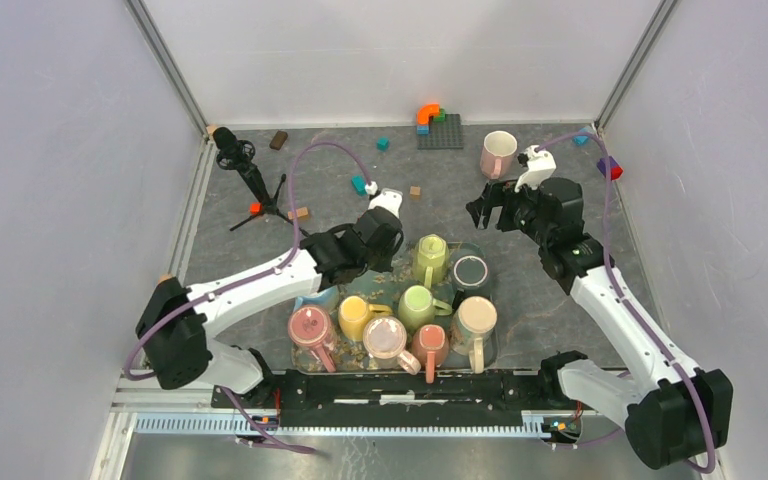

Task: Turn the mug right side up
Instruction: Turn over the cup on the tray.

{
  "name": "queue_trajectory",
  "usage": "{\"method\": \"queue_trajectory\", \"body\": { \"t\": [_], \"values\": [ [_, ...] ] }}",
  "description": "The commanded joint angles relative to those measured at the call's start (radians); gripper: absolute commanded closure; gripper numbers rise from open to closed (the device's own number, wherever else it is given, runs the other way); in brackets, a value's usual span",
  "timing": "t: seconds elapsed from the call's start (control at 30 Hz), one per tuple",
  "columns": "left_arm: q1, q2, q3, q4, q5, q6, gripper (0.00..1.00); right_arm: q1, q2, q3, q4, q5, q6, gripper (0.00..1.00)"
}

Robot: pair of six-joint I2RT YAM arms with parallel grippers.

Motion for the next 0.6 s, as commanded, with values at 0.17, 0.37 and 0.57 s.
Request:
{"method": "queue_trajectory", "body": {
  "t": [0.17, 0.37, 0.57],
  "values": [
    [0.029, -0.114, 0.229, -0.023, 0.071, 0.046, 0.98, 0.007, -0.072, -0.04, 0.188, -0.243, 0.097, 0.07],
    [0.075, -0.128, 0.344, -0.027, 0.205, 0.034, 0.98, 0.005, -0.114, -0.109, 0.359, -0.44, 0.238, 0.06],
    [0.115, -0.133, 0.407, 0.019, 0.324, -0.003, 0.98, 0.007, -0.109, -0.239, 0.731, -0.62, 0.505, 0.05]
  ]
}}
